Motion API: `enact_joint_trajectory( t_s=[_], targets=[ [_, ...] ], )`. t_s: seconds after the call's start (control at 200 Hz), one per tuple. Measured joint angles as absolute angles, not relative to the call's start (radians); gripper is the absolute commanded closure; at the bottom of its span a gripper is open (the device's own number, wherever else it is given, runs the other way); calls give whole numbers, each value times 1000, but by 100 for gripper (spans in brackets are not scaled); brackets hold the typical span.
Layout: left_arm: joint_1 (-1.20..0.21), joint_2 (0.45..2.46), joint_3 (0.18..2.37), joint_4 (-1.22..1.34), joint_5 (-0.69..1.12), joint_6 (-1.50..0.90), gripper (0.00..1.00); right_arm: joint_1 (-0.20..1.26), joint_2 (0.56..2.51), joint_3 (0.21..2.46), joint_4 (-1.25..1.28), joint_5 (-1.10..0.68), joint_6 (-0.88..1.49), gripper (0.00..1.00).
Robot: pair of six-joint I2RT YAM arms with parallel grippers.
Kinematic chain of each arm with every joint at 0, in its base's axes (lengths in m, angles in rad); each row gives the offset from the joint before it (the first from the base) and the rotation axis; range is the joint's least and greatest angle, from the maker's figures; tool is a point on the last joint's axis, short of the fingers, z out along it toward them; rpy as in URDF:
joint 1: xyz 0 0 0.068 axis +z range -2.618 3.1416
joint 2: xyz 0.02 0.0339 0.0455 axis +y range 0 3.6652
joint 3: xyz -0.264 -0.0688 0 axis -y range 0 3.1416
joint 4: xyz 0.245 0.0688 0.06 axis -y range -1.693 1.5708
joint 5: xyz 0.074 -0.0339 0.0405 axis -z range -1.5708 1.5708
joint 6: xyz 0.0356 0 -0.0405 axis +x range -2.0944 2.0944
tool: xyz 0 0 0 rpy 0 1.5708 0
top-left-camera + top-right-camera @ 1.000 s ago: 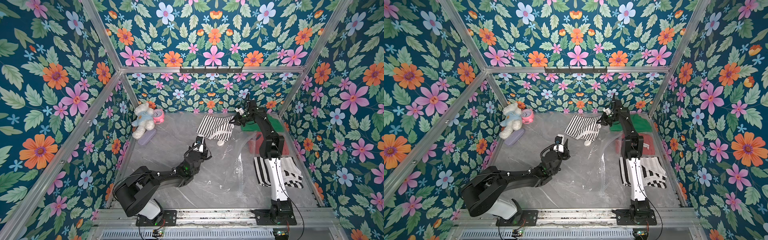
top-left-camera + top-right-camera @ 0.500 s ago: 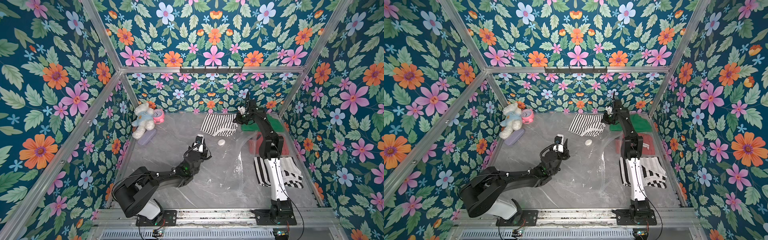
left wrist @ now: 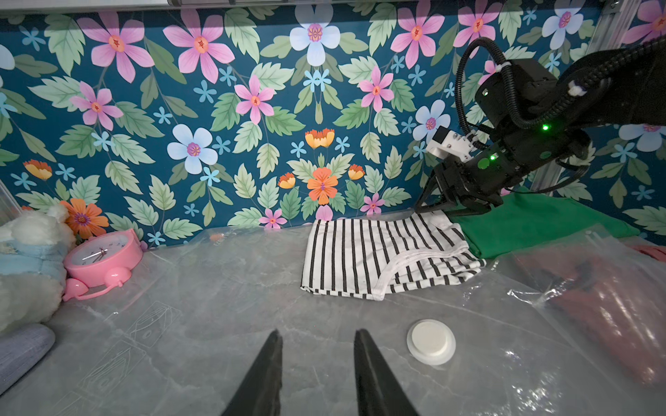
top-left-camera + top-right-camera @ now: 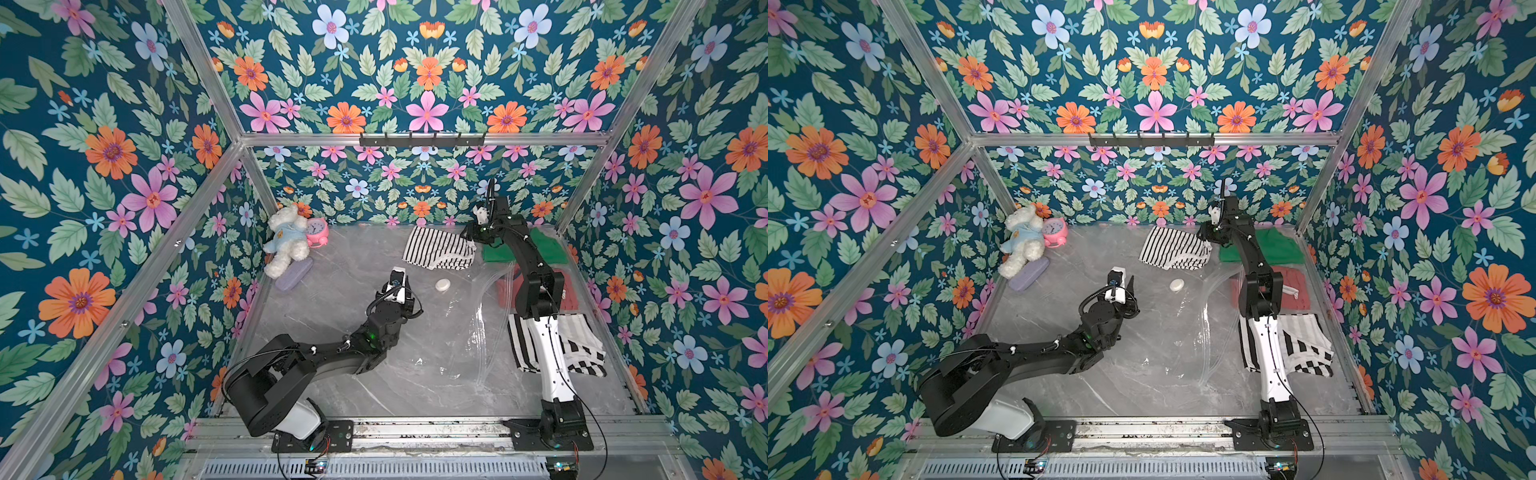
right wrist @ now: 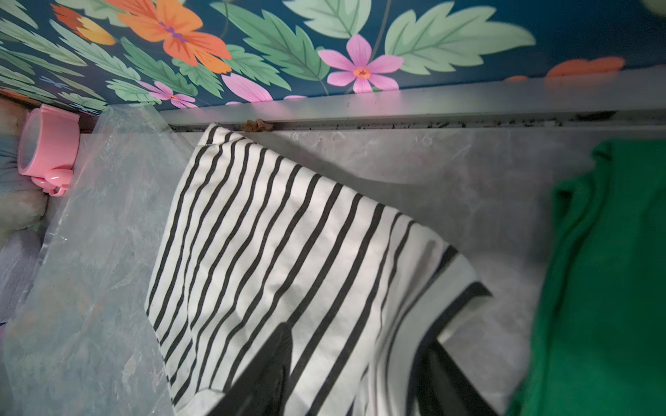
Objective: Take the tank top out of the vacuum bag
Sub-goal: Place the tank top at the center of the board, then adjust the vacuum bag at the center of the board.
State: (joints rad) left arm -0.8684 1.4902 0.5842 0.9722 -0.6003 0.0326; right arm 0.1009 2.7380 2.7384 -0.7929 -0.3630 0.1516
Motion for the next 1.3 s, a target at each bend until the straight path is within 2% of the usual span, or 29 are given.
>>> enact_joint_trajectory(
  t_s=[0.205, 0.285, 0.375, 0.585, 0.73, 0.845, 0.94, 1.05, 1.3],
  targets=[
    [-804, 1468, 669, 916, -620, 51, 56, 98, 2667, 2714, -815, -297, 148, 31],
    [-767, 1442, 709, 871, -633, 35, 54, 99, 2581, 2658, -832, -281, 151, 26],
    [-727, 1402, 735, 810, -660, 6, 52, 100, 2412, 2514, -832, -286, 157, 25],
    [-700, 1323, 722, 677, -676, -75, 52, 153, 1878, 1965, -690, -356, 235, 37],
    [-699, 1304, 693, 582, -664, -115, 53, 194, 1701, 1540, -580, -389, 322, 47],
    [-699, 1292, 653, 540, -663, -131, 54, 187, 1553, 1260, -537, -383, 381, 49],
    [-699, 1298, 639, 515, -665, -140, 54, 179, 1510, 1130, -463, -376, 397, 55],
    [-699, 1311, 639, 485, -672, -159, 54, 142, 1503, 999, -447, -306, 428, 56],
    [-698, 1305, 612, 440, -681, -235, 55, 113, 1512, 912, -447, -226, 485, 57]
  ],
)
